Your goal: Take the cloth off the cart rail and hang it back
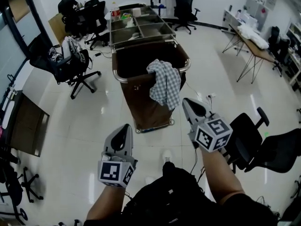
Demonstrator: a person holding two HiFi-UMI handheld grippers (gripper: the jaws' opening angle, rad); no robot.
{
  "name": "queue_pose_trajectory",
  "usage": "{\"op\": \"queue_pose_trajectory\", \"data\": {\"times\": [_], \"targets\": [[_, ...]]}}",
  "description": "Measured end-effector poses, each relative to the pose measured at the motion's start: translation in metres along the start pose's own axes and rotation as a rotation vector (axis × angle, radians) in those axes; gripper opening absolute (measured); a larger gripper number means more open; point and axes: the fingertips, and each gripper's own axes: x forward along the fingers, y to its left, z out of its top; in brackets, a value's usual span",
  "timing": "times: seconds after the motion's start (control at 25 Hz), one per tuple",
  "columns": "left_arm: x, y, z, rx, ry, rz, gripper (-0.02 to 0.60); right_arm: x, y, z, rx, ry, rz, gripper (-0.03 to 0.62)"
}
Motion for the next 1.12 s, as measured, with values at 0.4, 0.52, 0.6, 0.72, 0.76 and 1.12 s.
{"op": "queue_pose_trajectory", "data": {"times": [0.4, 0.52, 0.6, 0.72, 0.76, 1.12], "targets": [[0.002, -0.048, -0.003, 0.013, 0.001, -0.067, 0.000, -0.055, 0.015, -0.017, 0.010, 0.030, 0.049, 0.008], [0.010, -0.059, -0.004, 0.011, 0.007, -0.059, 0.000, -0.058, 0.005, -0.034, 0.010, 0.075, 0.053, 0.008], [0.018, -0.066, -0.003, 0.011, 0.006, -0.052, 0.000, -0.060, -0.005, -0.041, 0.006, 0.096, 0.054, 0.008], [0.031, -0.078, -0.001, 0.010, 0.000, -0.039, 0.000, -0.063, -0.020, -0.044, -0.001, 0.115, 0.069, 0.008], [0.035, -0.084, -0.001, 0.007, 0.001, -0.037, 0.000, -0.065, -0.024, -0.044, -0.001, 0.118, 0.077, 0.008], [0.059, -0.121, -0.006, 0.001, 0.000, 0.000, 0.000, -0.070, -0.050, -0.033, -0.044, 0.110, 0.148, 0.008]]}}
